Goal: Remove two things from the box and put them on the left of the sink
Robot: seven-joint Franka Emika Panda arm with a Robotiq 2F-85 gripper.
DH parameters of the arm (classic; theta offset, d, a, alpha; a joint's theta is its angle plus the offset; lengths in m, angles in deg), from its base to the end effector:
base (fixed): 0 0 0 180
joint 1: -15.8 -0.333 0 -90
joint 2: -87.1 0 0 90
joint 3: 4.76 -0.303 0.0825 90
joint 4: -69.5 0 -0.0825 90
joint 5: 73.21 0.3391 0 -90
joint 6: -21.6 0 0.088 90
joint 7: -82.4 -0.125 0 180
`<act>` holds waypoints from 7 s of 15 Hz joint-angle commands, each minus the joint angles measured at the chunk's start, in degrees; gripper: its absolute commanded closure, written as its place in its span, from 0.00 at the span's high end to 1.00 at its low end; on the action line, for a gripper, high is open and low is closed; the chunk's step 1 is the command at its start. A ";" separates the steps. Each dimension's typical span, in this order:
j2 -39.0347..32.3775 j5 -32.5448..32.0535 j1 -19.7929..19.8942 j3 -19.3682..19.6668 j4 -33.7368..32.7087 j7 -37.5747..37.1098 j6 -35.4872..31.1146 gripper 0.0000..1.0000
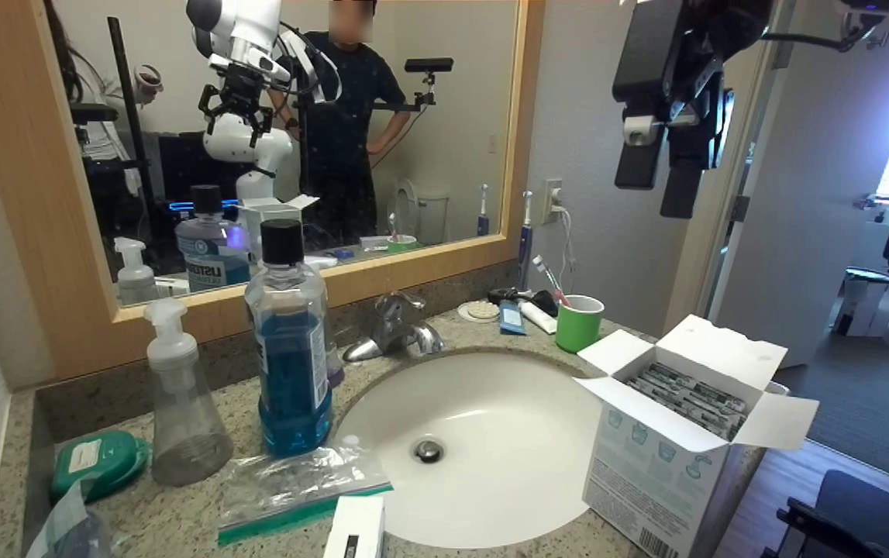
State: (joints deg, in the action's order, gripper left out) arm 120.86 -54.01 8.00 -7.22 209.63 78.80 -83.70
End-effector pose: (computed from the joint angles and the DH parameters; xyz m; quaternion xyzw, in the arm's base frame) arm 0.3250 0.0928 0.4920 -0.9888 -0.0082 0.0262 0.1466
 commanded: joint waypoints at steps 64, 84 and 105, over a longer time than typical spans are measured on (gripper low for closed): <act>-1.71 -8.99 1.05 0.89 15.30 6.17 -14.52 0.34; -13.03 -5.89 2.34 4.72 15.19 9.20 -26.67 0.24; -0.29 -9.34 3.07 1.46 18.87 5.27 -22.31 0.04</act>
State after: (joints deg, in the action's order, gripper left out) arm 115.54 -60.81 10.16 -3.48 228.19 86.98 -109.38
